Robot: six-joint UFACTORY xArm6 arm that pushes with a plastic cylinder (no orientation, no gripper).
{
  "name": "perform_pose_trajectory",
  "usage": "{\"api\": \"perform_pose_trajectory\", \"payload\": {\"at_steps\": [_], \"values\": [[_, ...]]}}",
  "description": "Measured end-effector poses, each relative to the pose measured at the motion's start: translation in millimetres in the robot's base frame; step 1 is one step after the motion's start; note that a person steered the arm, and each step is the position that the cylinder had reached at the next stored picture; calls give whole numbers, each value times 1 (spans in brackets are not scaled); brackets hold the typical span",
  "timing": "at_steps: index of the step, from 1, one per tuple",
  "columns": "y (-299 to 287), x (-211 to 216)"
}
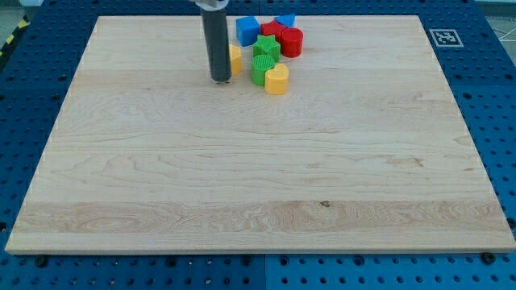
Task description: Move yellow heart closer to the red circle
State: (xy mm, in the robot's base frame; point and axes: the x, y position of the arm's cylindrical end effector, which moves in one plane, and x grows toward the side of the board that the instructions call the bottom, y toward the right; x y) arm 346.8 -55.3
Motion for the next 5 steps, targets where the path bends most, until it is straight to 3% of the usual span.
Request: {"api": "perform_pose_trajectory", "payload": {"at_steps": [3, 5], "values": [[6, -36], [6, -32]]}}
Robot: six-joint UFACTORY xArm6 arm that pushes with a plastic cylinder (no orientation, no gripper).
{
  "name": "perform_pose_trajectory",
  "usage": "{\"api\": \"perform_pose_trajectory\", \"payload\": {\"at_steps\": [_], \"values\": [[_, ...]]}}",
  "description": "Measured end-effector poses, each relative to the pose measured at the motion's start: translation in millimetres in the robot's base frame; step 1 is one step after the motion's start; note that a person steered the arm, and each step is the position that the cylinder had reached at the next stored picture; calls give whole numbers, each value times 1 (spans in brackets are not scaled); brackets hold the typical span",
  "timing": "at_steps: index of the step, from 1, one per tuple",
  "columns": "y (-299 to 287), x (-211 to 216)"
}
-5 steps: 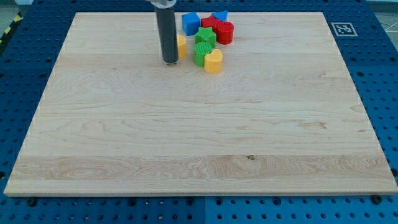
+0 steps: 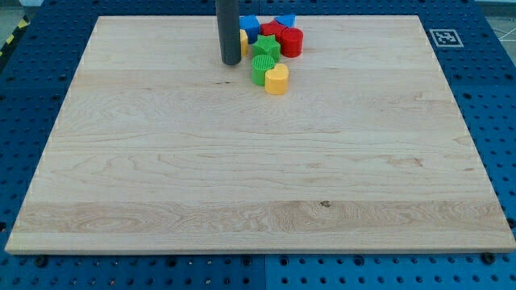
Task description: Move yellow heart closer to the red circle
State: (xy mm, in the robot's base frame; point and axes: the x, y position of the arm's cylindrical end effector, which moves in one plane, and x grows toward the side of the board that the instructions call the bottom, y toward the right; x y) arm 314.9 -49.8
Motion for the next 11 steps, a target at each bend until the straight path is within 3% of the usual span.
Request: {"api": "perform_pose_trajectory", "payload": {"at_steps": [2, 4, 7, 9, 11], "values": [[1, 68], [57, 121], [152, 146], [164, 146], [155, 112]]}}
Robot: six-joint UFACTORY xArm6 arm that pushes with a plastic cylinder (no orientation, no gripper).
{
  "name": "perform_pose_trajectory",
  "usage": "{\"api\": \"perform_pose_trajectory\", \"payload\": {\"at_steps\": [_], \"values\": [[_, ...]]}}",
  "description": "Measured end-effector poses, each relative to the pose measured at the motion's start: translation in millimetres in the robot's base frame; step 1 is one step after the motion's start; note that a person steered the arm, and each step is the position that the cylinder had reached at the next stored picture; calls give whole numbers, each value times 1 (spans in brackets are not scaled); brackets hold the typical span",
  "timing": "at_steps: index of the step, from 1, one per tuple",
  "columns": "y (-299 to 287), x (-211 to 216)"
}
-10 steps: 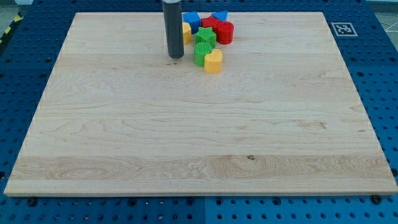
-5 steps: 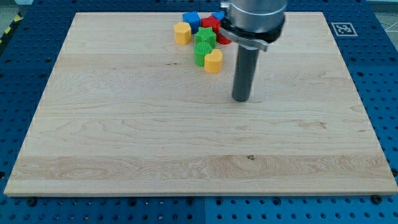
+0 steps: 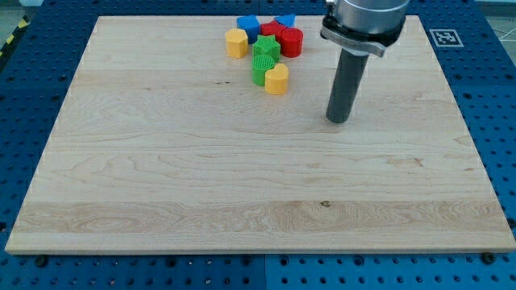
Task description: Move yellow heart closer to the red circle
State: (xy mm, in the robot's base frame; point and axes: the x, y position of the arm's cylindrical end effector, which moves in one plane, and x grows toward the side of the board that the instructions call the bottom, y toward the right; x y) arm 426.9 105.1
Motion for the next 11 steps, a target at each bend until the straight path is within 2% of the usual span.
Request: {"api": "perform_pose_trajectory", "payload": {"at_steps": [2, 4, 7, 10, 11], "values": [[-47, -4], [-77, -26], [-81, -79], [-84, -102], [-84, -96]]}}
